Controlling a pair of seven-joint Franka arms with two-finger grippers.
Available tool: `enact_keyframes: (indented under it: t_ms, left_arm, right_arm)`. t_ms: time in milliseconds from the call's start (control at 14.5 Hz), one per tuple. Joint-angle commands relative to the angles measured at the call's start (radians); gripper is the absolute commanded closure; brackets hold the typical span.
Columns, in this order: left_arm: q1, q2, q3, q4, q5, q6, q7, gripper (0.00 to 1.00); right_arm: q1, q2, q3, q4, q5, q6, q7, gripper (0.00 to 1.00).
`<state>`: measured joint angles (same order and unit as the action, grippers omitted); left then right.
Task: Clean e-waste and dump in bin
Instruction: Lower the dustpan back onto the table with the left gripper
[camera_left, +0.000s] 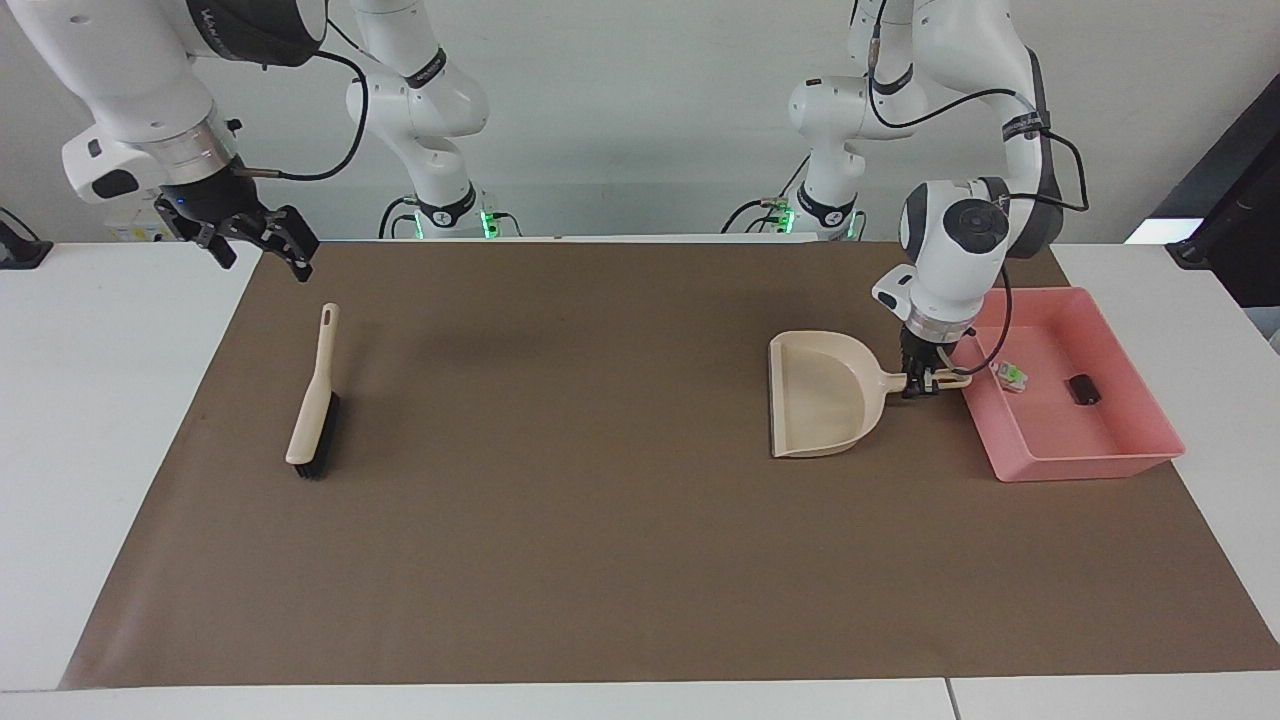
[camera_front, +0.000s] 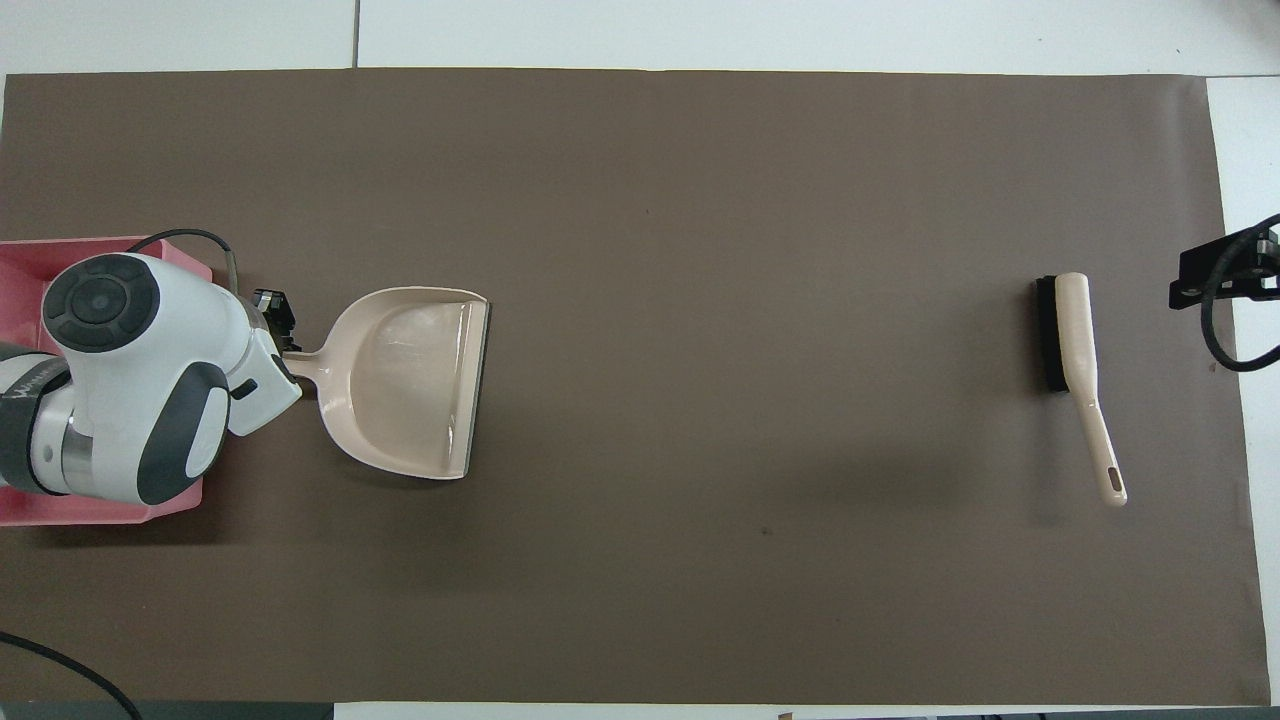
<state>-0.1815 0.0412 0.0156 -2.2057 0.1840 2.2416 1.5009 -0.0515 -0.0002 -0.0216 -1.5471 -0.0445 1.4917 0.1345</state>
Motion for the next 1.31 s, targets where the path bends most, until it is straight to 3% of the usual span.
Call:
enact_keyframes:
  t_ms: [0, 138, 207, 275, 344, 413, 1033, 1239]
  left_arm:
    - [-0.026, -0.020, 0.015, -0.023, -0.014, 0.019, -0.021, 1.00]
    - [-0.026, -0.020, 0.015, -0.022, -0.014, 0.018, -0.021, 0.97]
    - [-0.026, -0.020, 0.015, -0.019, -0.014, 0.015, -0.027, 0.88]
    - [-0.026, -0.018, 0.015, -0.014, -0.014, 0.013, -0.031, 0.66]
    - [-0.026, -0.017, 0.015, -0.009, -0.014, 0.012, -0.030, 0.19]
    - [-0.024, -0.015, 0.015, 0.001, -0.014, 0.004, -0.030, 0.00]
    - [0.056, 0.003, 0.021, 0.276, -0.015, -0.240, -0.034, 0.00]
    - [0.126, -0.001, 0.024, 0.325, -0.093, -0.251, -0.054, 0.00]
  right_arm:
    - [-0.005, -0.021, 0.005, -0.025, 0.018, 0.001, 0.008, 0.00]
    - [-0.005, -0.021, 0.005, -0.025, 0.018, 0.001, 0.010, 0.00]
    - [-0.005, -0.021, 0.005, -0.025, 0.018, 0.001, 0.010, 0.00]
    - [-0.005, -0.021, 0.005, -0.025, 0.018, 0.001, 0.010, 0.00]
    - [-0.005, -0.021, 0.005, -0.025, 0.018, 0.001, 0.008, 0.00]
    - [-0.005, -0.021, 0.005, -0.025, 0.018, 0.001, 0.008, 0.00]
    - [-0.004, -0.017, 0.005, -0.019, 0.051, 0.032, -0.042, 0.00]
    - [0.001, -0.021, 0.008, -0.014, 0.049, 0.032, -0.036, 0.00]
